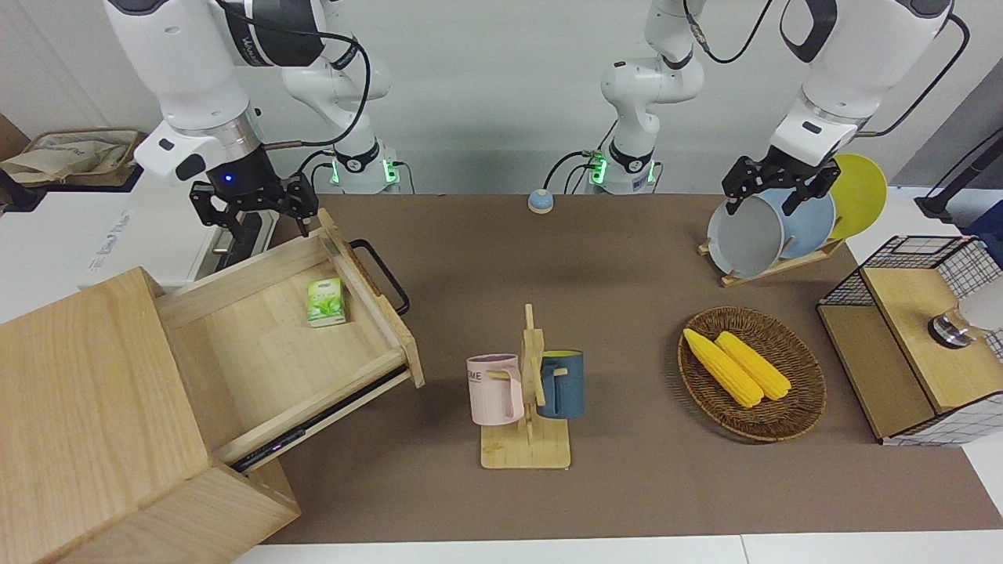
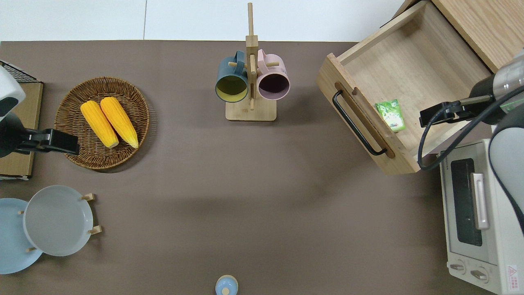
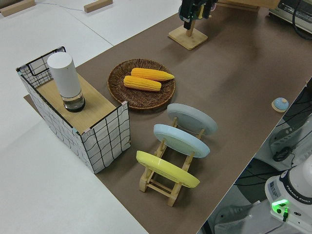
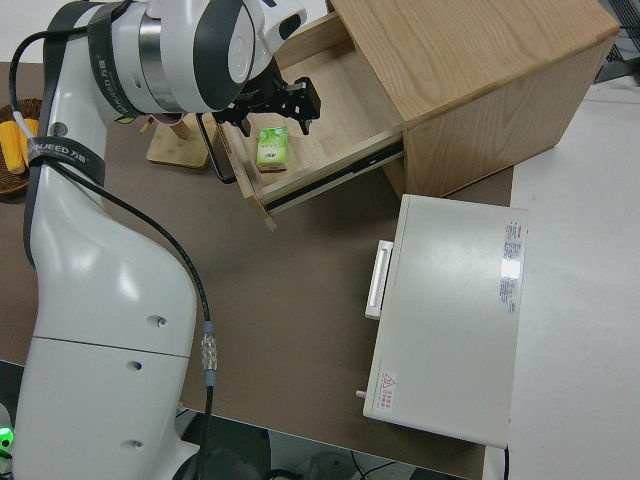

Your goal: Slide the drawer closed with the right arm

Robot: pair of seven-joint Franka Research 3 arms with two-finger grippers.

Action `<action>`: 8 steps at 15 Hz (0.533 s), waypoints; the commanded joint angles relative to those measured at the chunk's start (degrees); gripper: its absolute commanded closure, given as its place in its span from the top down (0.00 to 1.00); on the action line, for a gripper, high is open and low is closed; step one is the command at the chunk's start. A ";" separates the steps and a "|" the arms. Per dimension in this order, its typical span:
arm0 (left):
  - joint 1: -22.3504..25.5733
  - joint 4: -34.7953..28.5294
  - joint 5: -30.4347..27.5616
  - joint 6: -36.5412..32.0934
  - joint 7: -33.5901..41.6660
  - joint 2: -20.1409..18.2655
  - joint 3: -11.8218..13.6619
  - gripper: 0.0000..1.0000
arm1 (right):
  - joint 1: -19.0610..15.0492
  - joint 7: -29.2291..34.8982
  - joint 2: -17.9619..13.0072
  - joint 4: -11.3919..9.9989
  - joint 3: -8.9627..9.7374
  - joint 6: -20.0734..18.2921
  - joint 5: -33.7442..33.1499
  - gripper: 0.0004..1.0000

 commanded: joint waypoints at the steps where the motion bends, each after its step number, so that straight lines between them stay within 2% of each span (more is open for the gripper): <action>1: -0.39 0.58 1.02 -1.03 -0.60 -0.25 0.02 0.99 | -1.03 -0.90 0.14 0.23 0.60 0.45 0.90 0.98; 6: -0.39 0.49 1.02 -1.03 -0.60 -0.25 0.02 0.99 | -1.21 -1.07 -0.04 0.23 0.42 -0.43 0.81 0.97; 7: -0.39 0.49 1.02 -1.03 -0.60 -0.16 0.02 0.99 | -1.21 -1.07 0.05 0.23 0.42 -0.43 0.81 0.90; 8: -0.39 0.49 1.02 -1.03 -0.60 -0.25 0.02 0.99 | -1.21 -1.07 0.05 0.23 0.42 -0.60 0.81 0.78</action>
